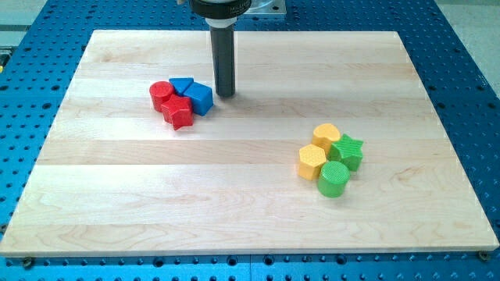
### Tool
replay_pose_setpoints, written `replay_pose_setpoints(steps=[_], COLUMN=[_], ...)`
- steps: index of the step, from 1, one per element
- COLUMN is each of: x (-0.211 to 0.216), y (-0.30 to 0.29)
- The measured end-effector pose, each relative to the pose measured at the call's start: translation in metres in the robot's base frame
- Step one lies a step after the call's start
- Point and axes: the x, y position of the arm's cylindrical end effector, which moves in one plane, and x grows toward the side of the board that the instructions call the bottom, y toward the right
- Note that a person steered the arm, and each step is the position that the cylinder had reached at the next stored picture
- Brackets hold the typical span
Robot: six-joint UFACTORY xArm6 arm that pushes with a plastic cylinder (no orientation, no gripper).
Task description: Move the blue cube into the blue triangle
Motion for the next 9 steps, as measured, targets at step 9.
replay_pose_setpoints(steps=[9], x=[0.080], y=[0.075])
